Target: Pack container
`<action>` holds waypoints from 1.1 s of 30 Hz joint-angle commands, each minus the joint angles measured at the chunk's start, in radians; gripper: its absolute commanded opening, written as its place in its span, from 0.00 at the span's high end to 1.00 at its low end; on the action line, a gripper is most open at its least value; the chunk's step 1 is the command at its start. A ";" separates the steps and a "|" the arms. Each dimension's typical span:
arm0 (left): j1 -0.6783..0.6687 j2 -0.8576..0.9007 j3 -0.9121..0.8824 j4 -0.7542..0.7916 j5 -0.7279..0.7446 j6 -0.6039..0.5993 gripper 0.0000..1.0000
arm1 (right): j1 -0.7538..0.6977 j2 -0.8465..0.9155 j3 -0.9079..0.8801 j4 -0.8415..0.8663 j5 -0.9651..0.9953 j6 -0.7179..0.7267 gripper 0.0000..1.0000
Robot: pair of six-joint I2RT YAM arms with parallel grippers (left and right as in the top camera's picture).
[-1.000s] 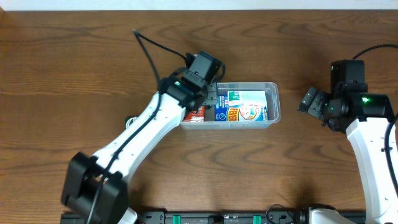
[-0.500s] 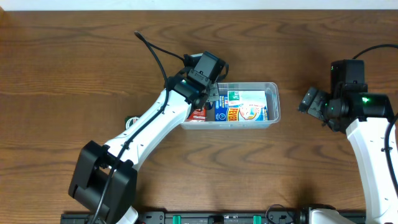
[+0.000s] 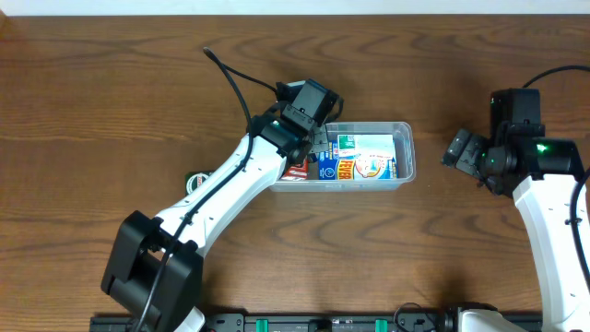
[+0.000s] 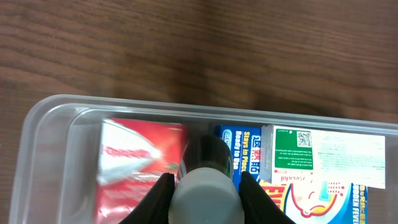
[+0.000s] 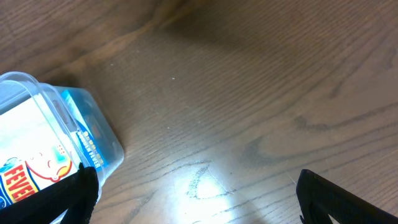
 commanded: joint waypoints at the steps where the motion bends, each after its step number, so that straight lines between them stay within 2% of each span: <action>1: -0.001 -0.054 0.030 0.000 -0.019 0.021 0.89 | -0.006 0.002 0.001 0.000 0.003 0.011 0.01; 26: 0.000 0.041 0.029 0.044 -0.091 -0.003 0.87 | -0.006 0.002 0.001 0.000 0.003 0.011 0.01; 27: 0.000 0.041 0.029 0.045 -0.091 -0.003 0.86 | -0.006 0.002 0.001 0.000 0.003 0.011 0.01; 29: 0.000 0.041 0.029 0.047 -0.090 -0.003 0.66 | -0.006 0.002 0.001 0.000 0.003 0.011 0.01; 30: 0.000 0.041 0.029 0.050 -0.090 -0.002 0.61 | -0.006 0.002 0.001 0.000 0.003 0.011 0.01; 33: 0.003 0.037 0.030 0.050 -0.090 -0.002 0.51 | -0.006 0.002 0.001 0.000 0.003 0.011 0.01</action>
